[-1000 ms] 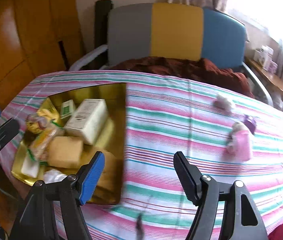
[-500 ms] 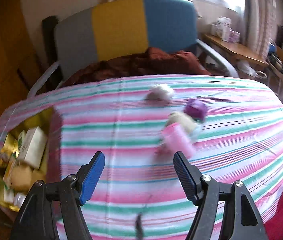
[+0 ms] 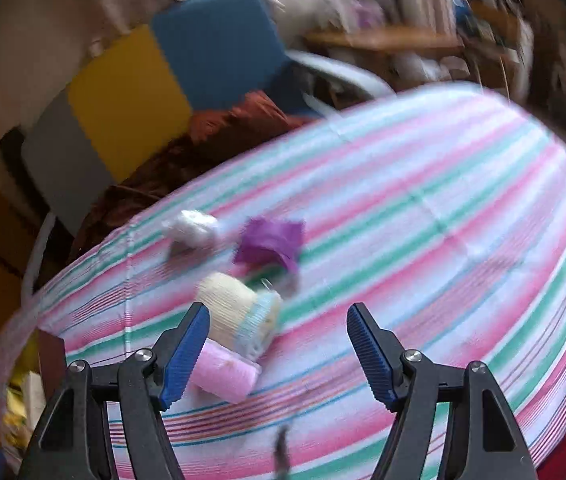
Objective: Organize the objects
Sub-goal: 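Withdraw both open tools from the tray toward the pink roller and cream sock, then grasp the pink hair roller with the left tool while the right tool grasps the cream sock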
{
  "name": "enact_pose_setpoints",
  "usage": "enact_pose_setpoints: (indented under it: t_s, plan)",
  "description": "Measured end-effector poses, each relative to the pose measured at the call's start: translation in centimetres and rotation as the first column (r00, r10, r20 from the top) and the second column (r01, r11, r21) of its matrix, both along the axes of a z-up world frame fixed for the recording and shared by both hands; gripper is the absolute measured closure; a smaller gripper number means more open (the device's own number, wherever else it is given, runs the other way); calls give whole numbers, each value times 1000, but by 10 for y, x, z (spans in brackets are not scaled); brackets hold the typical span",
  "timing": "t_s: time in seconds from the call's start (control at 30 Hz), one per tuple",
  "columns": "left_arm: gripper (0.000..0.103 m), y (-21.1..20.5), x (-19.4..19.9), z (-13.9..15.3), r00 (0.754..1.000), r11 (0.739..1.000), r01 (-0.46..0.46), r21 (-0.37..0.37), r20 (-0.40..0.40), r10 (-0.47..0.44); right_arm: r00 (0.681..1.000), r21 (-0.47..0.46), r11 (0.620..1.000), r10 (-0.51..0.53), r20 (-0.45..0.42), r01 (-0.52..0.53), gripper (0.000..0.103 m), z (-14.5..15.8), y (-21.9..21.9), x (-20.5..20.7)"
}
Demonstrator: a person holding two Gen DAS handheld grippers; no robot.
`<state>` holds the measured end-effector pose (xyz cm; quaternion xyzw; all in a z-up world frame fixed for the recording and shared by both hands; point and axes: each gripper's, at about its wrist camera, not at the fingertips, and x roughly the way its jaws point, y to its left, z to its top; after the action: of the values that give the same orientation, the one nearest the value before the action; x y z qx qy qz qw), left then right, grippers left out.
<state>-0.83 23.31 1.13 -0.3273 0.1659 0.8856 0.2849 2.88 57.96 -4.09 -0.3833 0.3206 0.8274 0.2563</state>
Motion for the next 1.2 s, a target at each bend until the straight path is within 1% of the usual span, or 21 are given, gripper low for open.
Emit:
enact_pose_setpoints:
  t_s: [0.13, 0.27, 0.37, 0.43, 0.47, 0.5, 0.53, 0.63, 0.67, 0.7, 0.8, 0.93, 1.0, 1.03, 1.1, 1.13, 1.17, 1.2]
  plan:
    - [27, 35, -6, -9, 997, 999, 50, 8, 66, -50, 999, -57, 998, -25, -39, 22, 30, -3, 10, 8]
    - [27, 74, -11, -18, 990, 994, 109, 3, 93, -108, 998, -91, 996, -20, -52, 15, 30, -5, 10, 9]
    - [27, 97, -14, -22, 986, 989, 145, 1, 84, -144, 999, -118, 993, -4, -47, -2, 30, -9, 11, 6]
    - [26, 117, -17, -25, 976, 980, 198, -1, 93, -197, 999, -134, 991, 6, -40, -11, 30, -11, 10, 4]
    - [24, 122, -18, -25, 972, 977, 214, 4, 95, -214, 999, -142, 990, 10, -39, -16, 30, -11, 10, 4]
    - [22, 129, -19, -26, 965, 971, 240, 18, 104, -240, 999, -148, 989, 13, -40, -19, 30, -12, 10, 4]
    - [22, 135, -22, -26, 956, 963, 264, 45, 119, -268, 999, -151, 988, 16, -40, -22, 30, -12, 10, 4]
    - [20, 149, -29, -26, 939, 949, 301, 92, 146, -312, 999, -165, 986, 18, -49, -26, 30, -13, 11, 4]
    - [20, 153, -31, -27, 934, 944, 315, 96, 149, -326, 999, -167, 986, 16, -51, -24, 30, -13, 12, 4]
    - [20, 158, -32, -28, 930, 941, 328, 84, 145, -337, 999, -169, 986, 8, -53, -17, 30, -13, 13, 5]
    - [20, 179, -29, -33, 919, 923, 384, 11, 96, -383, 997, -193, 981, -30, -64, 17, 30, -13, 20, 11]
    - [17, 206, -22, -42, 894, 888, 448, -101, 20, -448, 992, -255, 965, -86, -93, 60, 30, -18, 32, 20]
    - [16, 217, -17, -48, 874, 865, 477, -154, -15, -485, 990, -271, 960, -99, -101, 68, 30, -18, 35, 23]
    - [15, 225, -12, -50, 860, 849, 496, -180, -33, -510, 990, -273, 959, -102, -100, 72, 30, -19, 36, 23]
    - [7, 236, -6, -56, 832, 818, 526, -231, -59, -552, 990, -277, 958, -101, -101, 70, 30, -19, 36, 22]
    - [7, 242, -2, -62, 814, 800, 536, -269, -83, -574, 990, -278, 958, -100, -100, 69, 30, -20, 36, 22]
    - [7, 249, 0, -67, 803, 788, 538, -301, -103, -587, 990, -277, 958, -98, -99, 67, 30, -20, 36, 21]
    - [8, 252, 1, -70, 800, 784, 536, -314, -110, -590, 991, -276, 959, -96, -96, 66, 30, -20, 36, 21]
